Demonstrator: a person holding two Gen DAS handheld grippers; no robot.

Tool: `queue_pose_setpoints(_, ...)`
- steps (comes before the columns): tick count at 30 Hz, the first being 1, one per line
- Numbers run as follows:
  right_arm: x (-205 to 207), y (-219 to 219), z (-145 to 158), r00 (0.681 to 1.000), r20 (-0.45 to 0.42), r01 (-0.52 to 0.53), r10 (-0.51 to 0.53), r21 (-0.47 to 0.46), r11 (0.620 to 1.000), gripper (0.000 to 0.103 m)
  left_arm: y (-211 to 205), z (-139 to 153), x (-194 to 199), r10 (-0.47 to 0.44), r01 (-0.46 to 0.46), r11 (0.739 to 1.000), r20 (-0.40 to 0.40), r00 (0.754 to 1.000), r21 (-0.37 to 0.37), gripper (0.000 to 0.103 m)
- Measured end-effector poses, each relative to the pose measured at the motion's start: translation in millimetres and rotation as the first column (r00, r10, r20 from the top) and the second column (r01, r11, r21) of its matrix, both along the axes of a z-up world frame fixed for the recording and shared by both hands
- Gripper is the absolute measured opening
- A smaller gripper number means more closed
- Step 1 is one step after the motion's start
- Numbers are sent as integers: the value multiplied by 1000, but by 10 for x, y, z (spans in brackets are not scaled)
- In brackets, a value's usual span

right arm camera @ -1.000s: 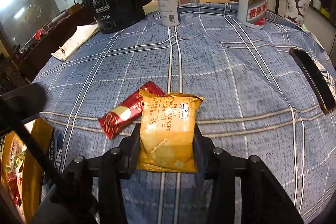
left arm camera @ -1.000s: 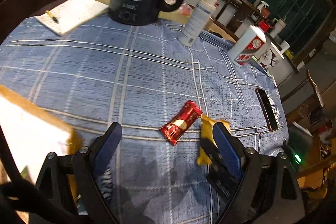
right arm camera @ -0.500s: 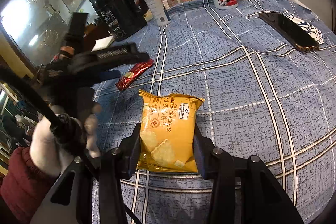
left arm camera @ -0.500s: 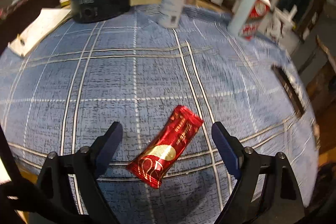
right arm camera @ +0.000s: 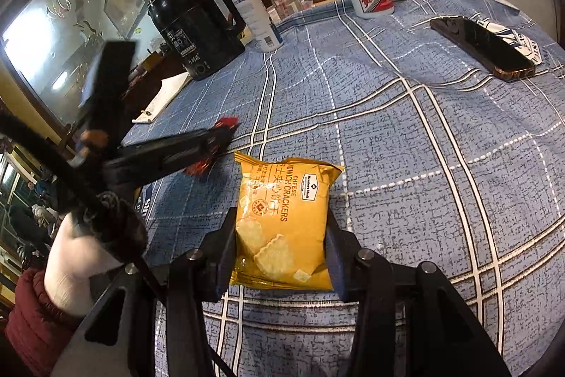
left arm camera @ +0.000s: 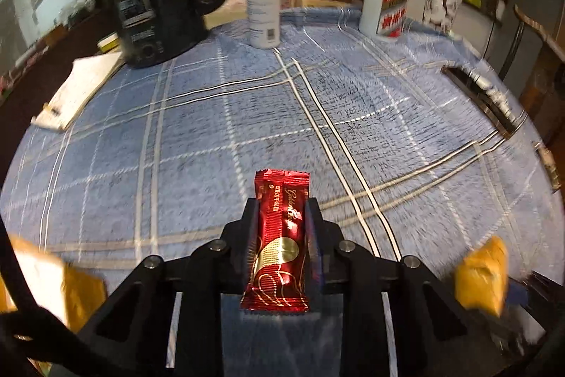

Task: Organize snacks
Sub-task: 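Grasp the yellow cracker pack with the right tool while the left grasps the red wafer bar, then lower both snacks into the white tray and open both tools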

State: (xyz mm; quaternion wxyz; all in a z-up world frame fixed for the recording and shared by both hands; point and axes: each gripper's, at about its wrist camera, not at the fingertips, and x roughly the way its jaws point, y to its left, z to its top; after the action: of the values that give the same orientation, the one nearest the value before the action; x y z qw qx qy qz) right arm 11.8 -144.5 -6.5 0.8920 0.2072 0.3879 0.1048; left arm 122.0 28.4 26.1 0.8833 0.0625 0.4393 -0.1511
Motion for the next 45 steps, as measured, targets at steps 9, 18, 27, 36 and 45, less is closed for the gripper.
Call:
queue_pose_setpoints(9,-179,162,249,998,63,-19,22,-34,999,44,839,612,-881,80,-67,980,62,995,-189,28)
queue_pose_setpoints(18,-532,1193,836,962,141,-226,234,-76,971,44,2091,719,-1651,265,-233,934,86,961,-271,28)
queue_pose_setpoints(27,-412,2363,752,910,49,-403,411,-128,906,44,2784,311,-2149,400,-379,876,11,916,-297,28)
queue_pose_setpoints(36,-108,2968,437,892,-68,-452,447,-163,877,44,2711,162,-2410,371,-347,879,10,929,-328,28)
queue_pose_setpoints(45,-113,3081,448,888,-35,-457,458,-156,876,48,2680,248,-2577,408,-368,868,55,911,-333,54)
